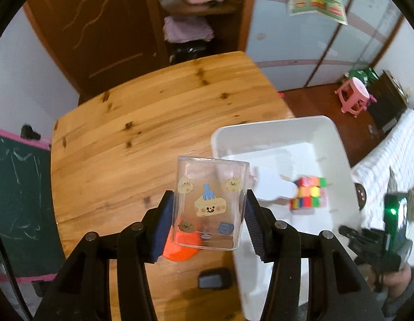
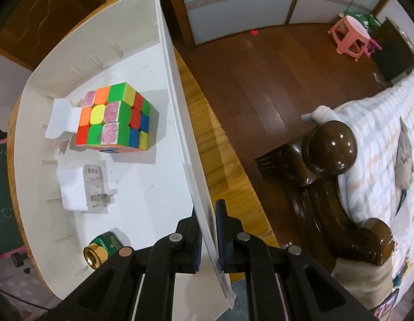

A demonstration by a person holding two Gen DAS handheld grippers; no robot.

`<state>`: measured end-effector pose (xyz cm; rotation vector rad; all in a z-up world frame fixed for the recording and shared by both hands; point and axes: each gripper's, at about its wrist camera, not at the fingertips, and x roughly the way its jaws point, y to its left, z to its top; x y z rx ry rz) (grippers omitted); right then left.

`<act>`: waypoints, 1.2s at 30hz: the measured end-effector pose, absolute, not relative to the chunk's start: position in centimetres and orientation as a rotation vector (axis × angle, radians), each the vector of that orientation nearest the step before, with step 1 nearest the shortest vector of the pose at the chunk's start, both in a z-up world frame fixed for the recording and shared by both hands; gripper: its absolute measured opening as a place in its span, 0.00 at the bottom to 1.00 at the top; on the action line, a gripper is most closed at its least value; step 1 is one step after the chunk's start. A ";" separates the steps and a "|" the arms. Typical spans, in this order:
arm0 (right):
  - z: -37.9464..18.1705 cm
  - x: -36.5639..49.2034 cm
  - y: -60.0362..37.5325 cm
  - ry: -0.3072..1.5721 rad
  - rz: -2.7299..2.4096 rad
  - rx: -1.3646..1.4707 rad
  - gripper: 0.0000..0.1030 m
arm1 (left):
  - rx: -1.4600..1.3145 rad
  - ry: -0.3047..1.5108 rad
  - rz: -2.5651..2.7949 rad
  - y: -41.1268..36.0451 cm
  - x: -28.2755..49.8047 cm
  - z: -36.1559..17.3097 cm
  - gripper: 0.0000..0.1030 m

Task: Organize rigid objects
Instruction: 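Carry the clear box into the bin and open the left tool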

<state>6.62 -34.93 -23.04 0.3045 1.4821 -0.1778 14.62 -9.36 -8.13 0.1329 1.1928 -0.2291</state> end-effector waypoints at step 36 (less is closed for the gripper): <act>-22.9 5.9 -34.7 1.447 0.075 0.160 0.08 | 0.332 1.428 -0.200 -21.9 11.2 -17.6 0.53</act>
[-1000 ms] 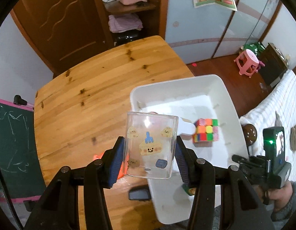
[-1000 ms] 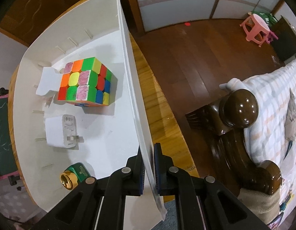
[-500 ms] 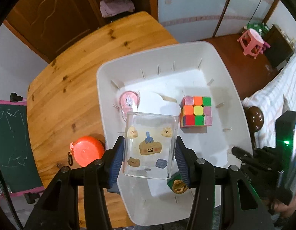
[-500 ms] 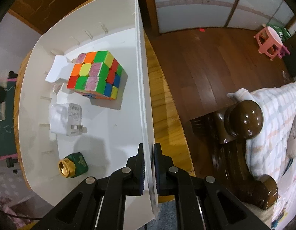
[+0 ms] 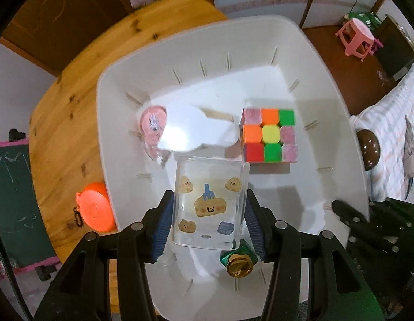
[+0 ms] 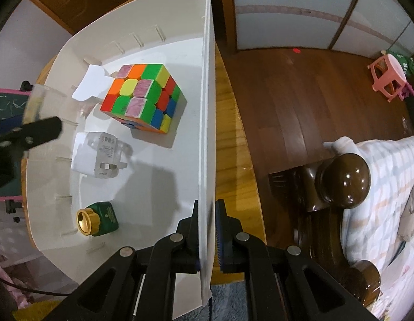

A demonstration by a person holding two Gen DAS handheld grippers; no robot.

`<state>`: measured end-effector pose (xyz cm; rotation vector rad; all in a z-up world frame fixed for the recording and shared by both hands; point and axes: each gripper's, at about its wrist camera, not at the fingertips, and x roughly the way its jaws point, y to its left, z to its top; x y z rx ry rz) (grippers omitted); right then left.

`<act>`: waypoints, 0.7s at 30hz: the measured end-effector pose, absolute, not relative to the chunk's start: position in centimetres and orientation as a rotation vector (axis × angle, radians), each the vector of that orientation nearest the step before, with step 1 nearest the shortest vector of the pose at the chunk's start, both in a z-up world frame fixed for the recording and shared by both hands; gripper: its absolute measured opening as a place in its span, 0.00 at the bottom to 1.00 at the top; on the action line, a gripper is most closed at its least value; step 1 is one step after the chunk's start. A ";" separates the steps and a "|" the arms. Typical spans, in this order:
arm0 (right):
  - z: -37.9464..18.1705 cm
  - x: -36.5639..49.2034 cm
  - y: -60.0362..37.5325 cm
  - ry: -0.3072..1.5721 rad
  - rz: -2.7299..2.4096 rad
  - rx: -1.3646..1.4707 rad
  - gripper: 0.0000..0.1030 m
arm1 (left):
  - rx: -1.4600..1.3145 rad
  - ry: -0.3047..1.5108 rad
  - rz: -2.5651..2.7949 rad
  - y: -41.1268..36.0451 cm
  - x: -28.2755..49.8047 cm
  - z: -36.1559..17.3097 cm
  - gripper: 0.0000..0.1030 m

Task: Organize rigid objects
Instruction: 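Carry the clear box into the bin and open the left tool, then move the left tool to the orange round reel on the table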

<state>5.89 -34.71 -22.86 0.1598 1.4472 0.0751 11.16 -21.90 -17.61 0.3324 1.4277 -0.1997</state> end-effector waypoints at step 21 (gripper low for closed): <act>-23.1 6.0 -34.4 1.460 0.088 0.122 0.08 | 0.341 1.485 -0.168 -21.5 11.3 -20.6 0.87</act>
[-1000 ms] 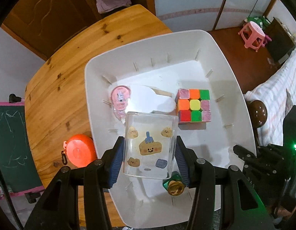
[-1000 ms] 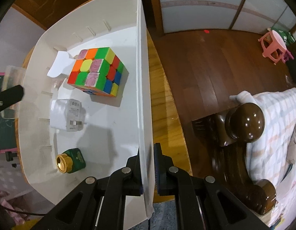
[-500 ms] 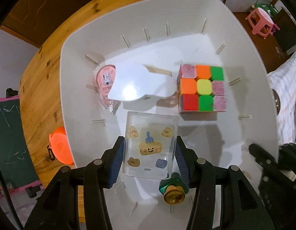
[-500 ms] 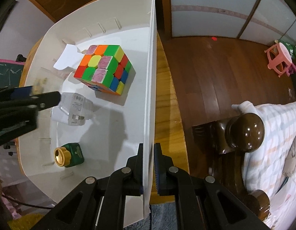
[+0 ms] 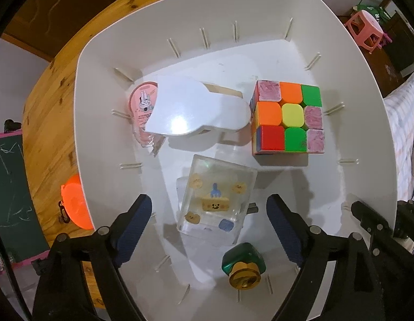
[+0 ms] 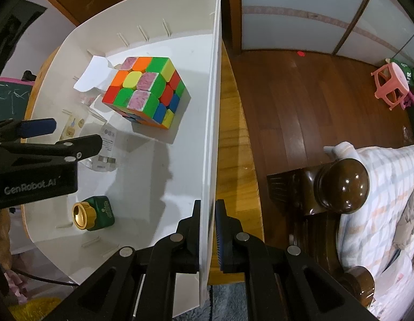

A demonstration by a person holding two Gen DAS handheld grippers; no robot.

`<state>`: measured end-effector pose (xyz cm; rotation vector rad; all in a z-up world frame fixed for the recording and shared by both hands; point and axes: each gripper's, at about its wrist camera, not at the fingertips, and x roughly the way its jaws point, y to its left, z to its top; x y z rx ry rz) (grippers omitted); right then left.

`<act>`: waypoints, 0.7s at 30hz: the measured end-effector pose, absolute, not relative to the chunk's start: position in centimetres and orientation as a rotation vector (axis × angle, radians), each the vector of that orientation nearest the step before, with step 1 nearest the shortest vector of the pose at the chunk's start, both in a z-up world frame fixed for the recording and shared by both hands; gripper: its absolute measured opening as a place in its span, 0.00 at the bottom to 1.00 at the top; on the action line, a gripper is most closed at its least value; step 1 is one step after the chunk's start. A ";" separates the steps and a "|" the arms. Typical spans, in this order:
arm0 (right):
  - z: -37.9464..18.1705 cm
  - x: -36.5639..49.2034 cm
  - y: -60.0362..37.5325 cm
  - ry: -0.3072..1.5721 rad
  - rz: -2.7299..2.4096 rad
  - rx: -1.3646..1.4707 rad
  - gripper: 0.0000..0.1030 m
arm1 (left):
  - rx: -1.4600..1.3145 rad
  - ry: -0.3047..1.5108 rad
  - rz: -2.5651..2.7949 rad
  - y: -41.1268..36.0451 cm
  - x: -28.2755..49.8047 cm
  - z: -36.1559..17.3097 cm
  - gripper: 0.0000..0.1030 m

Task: Organize rigid objects
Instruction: 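Move the left tool to the orange round reel on the table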

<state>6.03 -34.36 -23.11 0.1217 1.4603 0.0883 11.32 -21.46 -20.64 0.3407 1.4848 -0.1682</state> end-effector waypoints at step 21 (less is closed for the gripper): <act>-22.1 6.0 -34.2 1.461 -0.003 0.186 0.08 | 0.341 1.332 -0.216 -17.9 9.2 -13.3 0.87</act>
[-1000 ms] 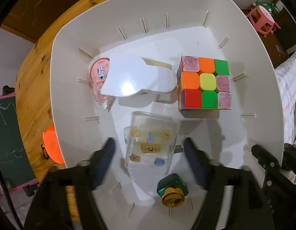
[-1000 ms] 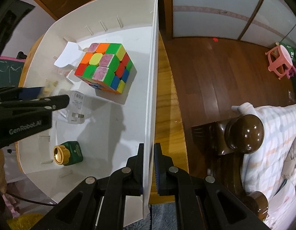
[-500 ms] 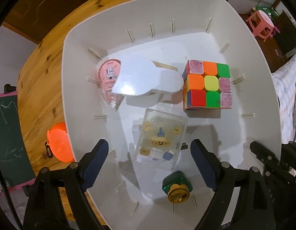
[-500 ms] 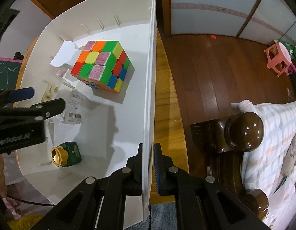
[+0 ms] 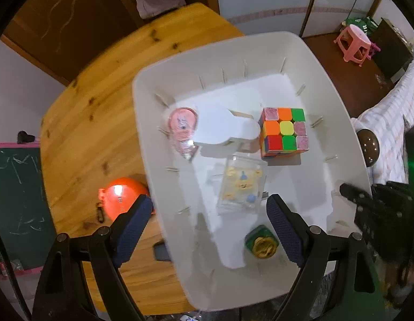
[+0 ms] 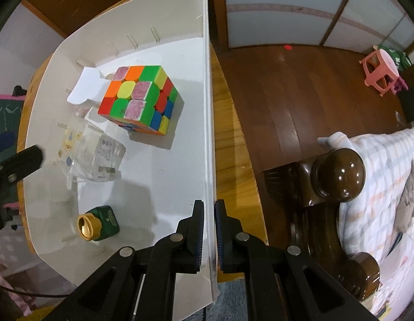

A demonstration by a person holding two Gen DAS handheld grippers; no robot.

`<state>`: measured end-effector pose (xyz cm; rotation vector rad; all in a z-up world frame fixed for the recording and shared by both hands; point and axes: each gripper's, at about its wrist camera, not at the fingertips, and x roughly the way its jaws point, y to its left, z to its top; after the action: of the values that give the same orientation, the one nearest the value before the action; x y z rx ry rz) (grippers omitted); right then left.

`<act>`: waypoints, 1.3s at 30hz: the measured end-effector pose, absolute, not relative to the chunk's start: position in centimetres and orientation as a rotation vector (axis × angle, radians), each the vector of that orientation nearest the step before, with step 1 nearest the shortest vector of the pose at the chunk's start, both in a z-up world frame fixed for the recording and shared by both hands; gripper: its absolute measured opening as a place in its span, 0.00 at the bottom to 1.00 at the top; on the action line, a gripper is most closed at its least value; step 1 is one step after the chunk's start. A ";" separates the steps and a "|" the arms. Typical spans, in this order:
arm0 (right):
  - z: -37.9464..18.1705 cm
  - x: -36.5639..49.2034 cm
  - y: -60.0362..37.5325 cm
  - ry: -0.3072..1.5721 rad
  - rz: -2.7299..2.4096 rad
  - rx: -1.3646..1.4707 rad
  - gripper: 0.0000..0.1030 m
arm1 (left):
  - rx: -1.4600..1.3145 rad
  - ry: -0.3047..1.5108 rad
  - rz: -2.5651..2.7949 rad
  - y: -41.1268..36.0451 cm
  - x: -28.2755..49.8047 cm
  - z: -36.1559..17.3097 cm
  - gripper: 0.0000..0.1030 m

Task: Organize rigid objects
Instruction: 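Move the left tool to the orange round reel on the table, then close the left tool on the orange reel and lift it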

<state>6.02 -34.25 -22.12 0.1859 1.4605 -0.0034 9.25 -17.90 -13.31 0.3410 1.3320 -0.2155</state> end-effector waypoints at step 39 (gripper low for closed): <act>-21.0 5.3 -33.4 1.381 -0.357 0.286 0.17 | 0.852 1.285 -0.661 -7.3 12.3 -22.9 0.98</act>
<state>5.31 -33.44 -21.04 0.2860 1.3807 -0.3573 12.29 -7.31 -22.88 0.8521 1.2853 -0.6606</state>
